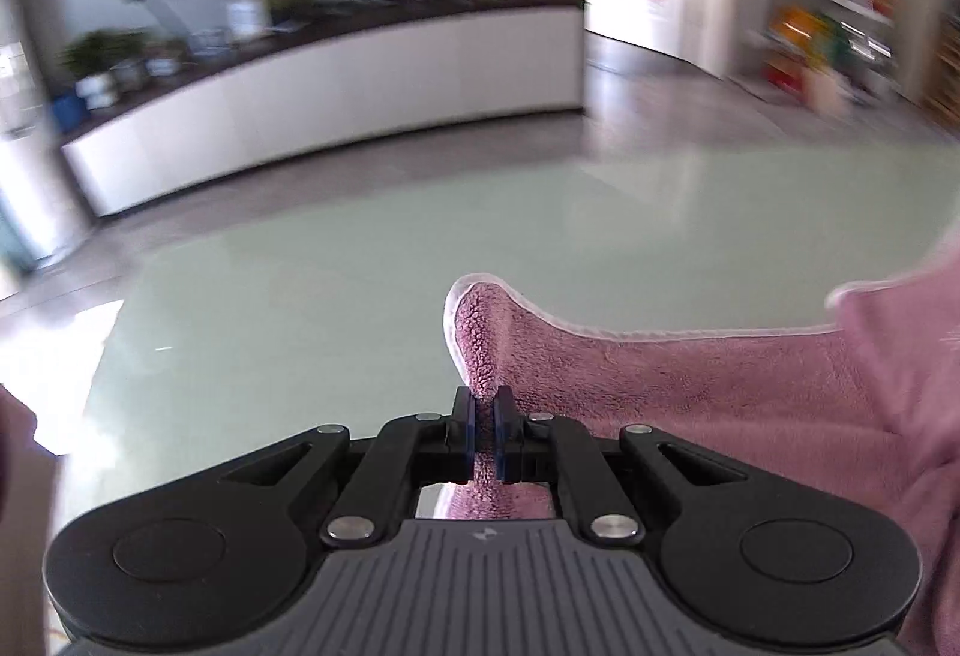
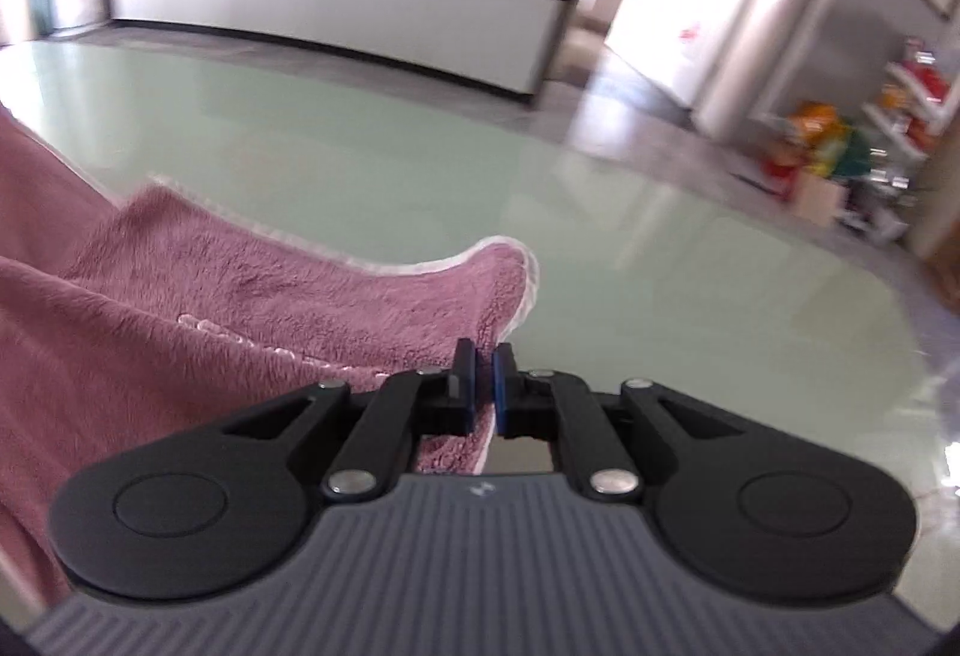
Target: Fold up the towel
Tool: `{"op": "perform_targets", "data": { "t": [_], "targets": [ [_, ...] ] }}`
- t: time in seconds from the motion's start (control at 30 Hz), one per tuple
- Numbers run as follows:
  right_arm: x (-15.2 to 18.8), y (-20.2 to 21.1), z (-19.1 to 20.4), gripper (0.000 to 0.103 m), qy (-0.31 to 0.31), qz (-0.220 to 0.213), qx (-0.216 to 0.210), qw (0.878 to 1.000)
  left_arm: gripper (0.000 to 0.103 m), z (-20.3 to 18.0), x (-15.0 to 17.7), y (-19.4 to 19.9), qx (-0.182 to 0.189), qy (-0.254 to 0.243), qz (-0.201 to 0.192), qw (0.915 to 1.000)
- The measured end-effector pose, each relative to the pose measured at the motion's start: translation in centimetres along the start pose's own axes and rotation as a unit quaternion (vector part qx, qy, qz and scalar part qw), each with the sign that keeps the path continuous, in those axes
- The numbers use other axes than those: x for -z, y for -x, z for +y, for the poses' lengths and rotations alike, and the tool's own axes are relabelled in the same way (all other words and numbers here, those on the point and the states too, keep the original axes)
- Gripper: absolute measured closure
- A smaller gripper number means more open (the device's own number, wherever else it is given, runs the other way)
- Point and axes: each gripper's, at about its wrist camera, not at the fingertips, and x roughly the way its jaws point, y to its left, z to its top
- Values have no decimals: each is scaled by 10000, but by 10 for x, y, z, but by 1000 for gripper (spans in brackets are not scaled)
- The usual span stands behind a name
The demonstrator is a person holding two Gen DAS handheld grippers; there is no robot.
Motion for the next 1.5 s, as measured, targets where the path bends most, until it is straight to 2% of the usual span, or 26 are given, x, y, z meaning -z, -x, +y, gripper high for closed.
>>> {"op": "perform_targets", "data": {
  "t": [0.07,0.17,0.2,0.27,0.3,0.33,0.43,0.57,0.67,0.73,0.77,0.83,0.9,1.03,1.07,1.13,1.23,1.33,1.5],
  "targets": [
    [-6,-15,-7,97,-64,32,290,9996,97,12,-11,-13,-510,209,9,9985],
    [-14,-32,-8,97,-80,98,496,9987,96,21,-24,-29,-981,376,53,9945],
    [-17,-40,-7,96,-32,169,583,9982,93,22,-28,-34,-1086,431,91,9931],
    [-18,-46,-6,81,49,217,673,9975,82,26,-35,-45,-1294,542,168,9900],
    [-16,-45,-4,64,91,158,723,9972,80,26,-37,-49,-1353,517,202,9893],
    [-14,-42,-3,59,119,92,733,9972,78,26,-38,-51,-1416,436,205,9888],
    [-2,-16,-4,59,77,-53,447,9990,69,25,-47,-44,-1422,273,178,9893],
    [30,43,8,59,286,-85,-699,9971,66,41,-33,-17,-864,627,177,9941],
    [63,87,32,59,817,-51,-1510,9851,63,41,-1,20,-322,591,121,9977],
    [86,110,52,59,1162,53,-2035,9721,62,34,14,39,-35,464,159,9988],
    [92,114,61,59,1323,90,-2097,9687,62,31,22,48,95,425,178,9989],
    [103,117,74,61,1590,192,-2104,9644,60,14,52,76,609,367,272,9971],
    [106,114,76,62,1544,282,-2072,9656,59,3,70,94,1057,286,373,9933],
    [112,99,65,64,1182,542,-2115,9687,55,-30,120,127,1542,-205,536,9864],
    [113,99,62,68,1052,609,-2145,9691,53,-38,130,130,1598,-338,600,9848],
    [116,100,55,96,866,723,-2129,9705,53,-52,149,133,1658,-534,725,9820],
    [119,101,49,96,798,822,-1987,9733,53,-61,165,131,1693,-580,861,9801],
    [131,110,40,96,821,900,-1947,9733,53,-65,179,125,1748,-417,1008,9785],
    [157,119,9,96,720,1060,-1827,9748,53,-56,176,112,1755,-438,1168,9766]
  ]
}}
